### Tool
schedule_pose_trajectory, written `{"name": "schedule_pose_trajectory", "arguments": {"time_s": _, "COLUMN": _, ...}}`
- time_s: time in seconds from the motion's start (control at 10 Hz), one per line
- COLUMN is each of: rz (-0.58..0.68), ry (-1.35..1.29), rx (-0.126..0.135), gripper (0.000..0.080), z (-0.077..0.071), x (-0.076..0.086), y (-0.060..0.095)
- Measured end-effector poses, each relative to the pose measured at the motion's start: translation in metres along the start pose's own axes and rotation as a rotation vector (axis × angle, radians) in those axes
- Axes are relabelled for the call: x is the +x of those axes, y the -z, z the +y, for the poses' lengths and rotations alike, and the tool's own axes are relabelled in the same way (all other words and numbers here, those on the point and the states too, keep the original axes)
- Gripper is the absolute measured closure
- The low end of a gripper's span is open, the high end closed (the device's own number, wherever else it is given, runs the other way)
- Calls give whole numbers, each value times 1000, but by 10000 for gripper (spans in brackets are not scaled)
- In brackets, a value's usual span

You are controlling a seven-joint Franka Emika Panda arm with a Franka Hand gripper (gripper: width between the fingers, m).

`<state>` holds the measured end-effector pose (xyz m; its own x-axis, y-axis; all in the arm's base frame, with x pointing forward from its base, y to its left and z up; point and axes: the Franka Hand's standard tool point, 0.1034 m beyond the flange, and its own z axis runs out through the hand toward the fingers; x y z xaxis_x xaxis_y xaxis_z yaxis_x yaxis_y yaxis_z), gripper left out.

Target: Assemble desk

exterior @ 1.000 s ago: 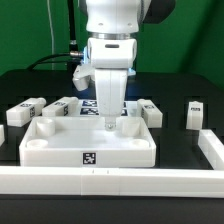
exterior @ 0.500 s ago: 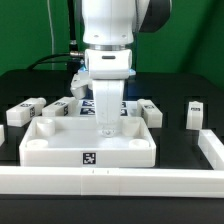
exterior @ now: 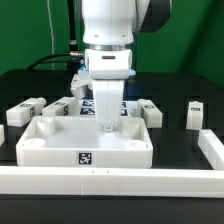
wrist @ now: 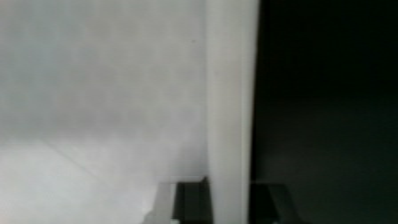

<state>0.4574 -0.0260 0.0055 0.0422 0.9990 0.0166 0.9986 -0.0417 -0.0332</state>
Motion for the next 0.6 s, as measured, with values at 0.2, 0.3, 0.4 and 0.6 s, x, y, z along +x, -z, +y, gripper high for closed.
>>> {"name": "schedule_pose_trajectory", "arguments": {"time_s": 0.2, "rz": 0, "ry": 0, "rx": 0, "gripper": 743, "z": 0, "x": 0, "y": 0}}
{"name": "schedule_pose_trajectory", "arguments": {"time_s": 0.3, "rz": 0, "ry": 0, "rx": 0, "gripper": 743, "z": 0, "x": 0, "y": 0}}
{"name": "schedule_pose_trajectory", "arguments": {"time_s": 0.4, "rz": 0, "ry": 0, "rx": 0, "gripper": 743, "z": 0, "x": 0, "y": 0}}
{"name": "schedule_pose_trajectory", "arguments": {"time_s": 0.6, "rz": 7, "ry": 12, "rx": -8, "gripper": 743, "z": 8, "x": 10, "y": 0}}
